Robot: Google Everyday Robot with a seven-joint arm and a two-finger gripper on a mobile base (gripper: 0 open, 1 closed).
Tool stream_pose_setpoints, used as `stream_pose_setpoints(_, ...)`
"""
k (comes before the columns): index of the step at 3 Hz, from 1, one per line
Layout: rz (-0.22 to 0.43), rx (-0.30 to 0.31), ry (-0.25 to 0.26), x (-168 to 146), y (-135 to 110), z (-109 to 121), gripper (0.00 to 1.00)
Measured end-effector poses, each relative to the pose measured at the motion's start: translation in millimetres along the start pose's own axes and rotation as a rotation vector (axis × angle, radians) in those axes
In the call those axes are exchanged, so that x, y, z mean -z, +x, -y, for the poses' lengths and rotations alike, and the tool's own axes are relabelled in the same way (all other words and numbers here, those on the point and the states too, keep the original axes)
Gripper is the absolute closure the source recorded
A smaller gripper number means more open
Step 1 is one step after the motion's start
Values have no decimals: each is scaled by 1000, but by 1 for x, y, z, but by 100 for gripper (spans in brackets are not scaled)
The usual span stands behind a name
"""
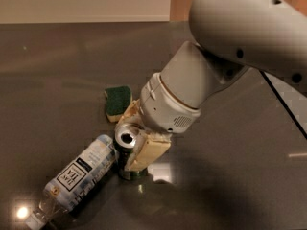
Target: Move green can near blue plastic bottle
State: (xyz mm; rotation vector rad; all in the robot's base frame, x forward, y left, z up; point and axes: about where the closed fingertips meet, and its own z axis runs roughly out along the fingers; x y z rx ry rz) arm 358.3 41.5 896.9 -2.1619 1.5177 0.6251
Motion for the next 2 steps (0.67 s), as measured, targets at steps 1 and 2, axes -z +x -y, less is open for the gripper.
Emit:
stream_pose_setpoints(1, -2, 4, 2, 0, -2, -1, 0)
stream_pose_setpoints(2, -2, 4, 2, 0, -2, -1, 0)
